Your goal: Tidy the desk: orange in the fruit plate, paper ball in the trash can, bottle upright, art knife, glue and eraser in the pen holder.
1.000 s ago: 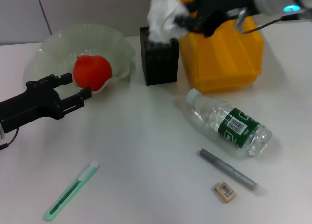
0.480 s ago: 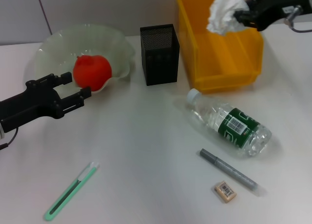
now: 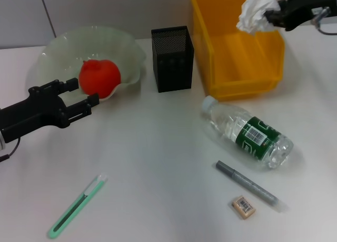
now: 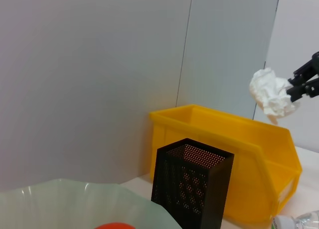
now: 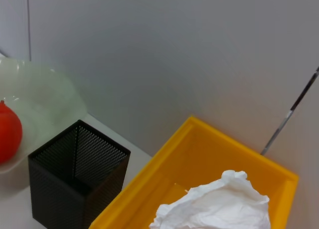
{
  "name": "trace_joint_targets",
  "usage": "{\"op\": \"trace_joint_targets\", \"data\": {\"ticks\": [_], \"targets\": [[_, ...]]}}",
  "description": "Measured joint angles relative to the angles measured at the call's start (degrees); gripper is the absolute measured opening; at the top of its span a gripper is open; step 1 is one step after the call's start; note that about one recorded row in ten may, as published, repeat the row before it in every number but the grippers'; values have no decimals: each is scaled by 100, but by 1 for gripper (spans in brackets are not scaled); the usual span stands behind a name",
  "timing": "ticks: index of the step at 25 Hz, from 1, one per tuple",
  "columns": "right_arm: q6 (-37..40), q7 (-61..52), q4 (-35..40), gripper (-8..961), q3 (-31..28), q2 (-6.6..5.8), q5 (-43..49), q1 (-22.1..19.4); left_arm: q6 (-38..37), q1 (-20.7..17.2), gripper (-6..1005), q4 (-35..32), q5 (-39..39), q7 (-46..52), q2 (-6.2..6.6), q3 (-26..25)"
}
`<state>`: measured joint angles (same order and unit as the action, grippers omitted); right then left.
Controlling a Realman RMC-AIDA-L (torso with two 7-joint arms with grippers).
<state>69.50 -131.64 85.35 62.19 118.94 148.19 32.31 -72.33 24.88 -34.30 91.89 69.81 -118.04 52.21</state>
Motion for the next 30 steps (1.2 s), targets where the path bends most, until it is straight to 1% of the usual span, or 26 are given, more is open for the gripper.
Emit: {"op": "trace_joint_targets", "data": {"ticks": [2,3,4,8,13,17,18,19,20,22,23,24,26,27,28,29,30], "targets": [[-65,28,-266,267,-14,-21,0,128,0,0,696,1,0,0,0,0],[-116,40,-515,267,-19,-57,0,249,0,0,696,6,5,0,0,0],[-116,40,-515,288,-19,-57,0,249,0,0,696,6,5,0,0,0],[-357,166,-1034,373,-22,-98,75,466,0,-9,696,12,15,0,0,0],[-486,160,-1304,459,-32,-99,190,588,0,-14,696,12,20,0,0,0],[-283,104,-1238,516,-34,-77,160,621,0,-12,696,12,22,0,0,0],[68,-1,-992,530,14,-26,135,612,0,-12,696,12,22,0,0,0],[264,-71,-855,544,57,-12,126,605,0,-4,696,12,22,1,0,0],[264,-71,-855,559,57,-12,126,605,0,-4,696,12,22,1,0,0],[764,-272,-551,591,170,-5,110,606,0,-2,696,-1,22,17,1,3],[1220,-456,-325,609,235,-4,66,650,0,-2,696,-1,22,17,1,3],[1220,-456,-325,627,235,-4,66,650,0,-2,696,-1,22,17,1,3],[1626,-516,-156,663,221,-7,-111,721,0,-2,696,-2,22,20,3,3],[1813,-522,-113,663,193,-18,-230,758,0,-1,696,-5,22,23,9,1],[2196,-566,-71,664,108,-55,-434,876,0,-1,696,-5,22,23,9,1],[2378,-619,-78,667,59,-66,-473,952,0,0,696,-6,21,24,14,0],[2378,-619,-78,670,59,-66,-473,952,0,0,696,-6,21,24,14,0]]}}
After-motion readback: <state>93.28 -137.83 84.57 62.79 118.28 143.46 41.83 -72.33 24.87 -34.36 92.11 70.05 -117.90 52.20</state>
